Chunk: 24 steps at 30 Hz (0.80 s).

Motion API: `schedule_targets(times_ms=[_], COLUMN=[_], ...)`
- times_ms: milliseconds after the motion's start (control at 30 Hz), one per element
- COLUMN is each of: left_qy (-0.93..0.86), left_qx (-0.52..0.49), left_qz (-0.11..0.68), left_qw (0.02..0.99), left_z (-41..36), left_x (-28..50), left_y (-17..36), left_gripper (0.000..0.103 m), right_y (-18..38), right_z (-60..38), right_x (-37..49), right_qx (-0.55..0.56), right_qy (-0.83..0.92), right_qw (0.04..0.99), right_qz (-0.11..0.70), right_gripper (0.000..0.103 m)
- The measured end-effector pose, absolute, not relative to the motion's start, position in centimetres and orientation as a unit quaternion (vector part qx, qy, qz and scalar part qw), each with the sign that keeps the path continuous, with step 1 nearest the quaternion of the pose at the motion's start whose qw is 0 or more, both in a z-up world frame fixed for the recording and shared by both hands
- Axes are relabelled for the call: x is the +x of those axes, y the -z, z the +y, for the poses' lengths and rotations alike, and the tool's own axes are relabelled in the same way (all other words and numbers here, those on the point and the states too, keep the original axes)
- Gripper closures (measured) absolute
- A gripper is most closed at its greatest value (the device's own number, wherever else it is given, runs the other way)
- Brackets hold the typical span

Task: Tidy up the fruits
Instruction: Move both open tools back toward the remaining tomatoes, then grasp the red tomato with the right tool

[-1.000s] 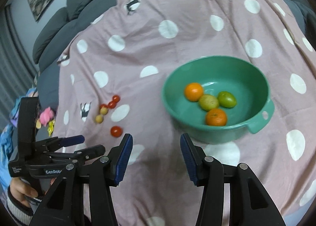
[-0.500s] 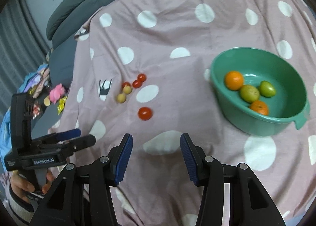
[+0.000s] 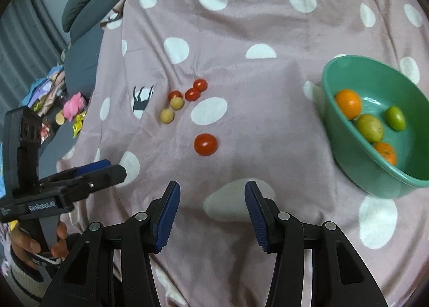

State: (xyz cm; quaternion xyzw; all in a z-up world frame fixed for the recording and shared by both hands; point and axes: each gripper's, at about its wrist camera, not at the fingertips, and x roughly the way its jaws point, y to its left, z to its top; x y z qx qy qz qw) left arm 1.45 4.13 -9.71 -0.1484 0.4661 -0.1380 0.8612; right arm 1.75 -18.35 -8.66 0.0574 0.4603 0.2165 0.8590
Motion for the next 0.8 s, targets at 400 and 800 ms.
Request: schedule_targets(times_ms=[400,800], left_qy=[0.166,0.164], left_qx=[-0.134,-0.107], left_qz=[0.460,0.465], left_qw=[0.862,0.864], left_z=[4.3,4.6], left_x=[5.2,9.3], left_y=[10.3,11.4], left_gripper=[0.018,0.018], right_y=[11.4,13.3], right_z=[-15.2,-11.7], right_x=[6.6,10.5], right_qx=[0.027,-0.053], right_qy=[-0.204,-0.236], right_qw=[0.845,0.828], right_qz=[0.494,0.506], right_gripper=[0.052,0.070])
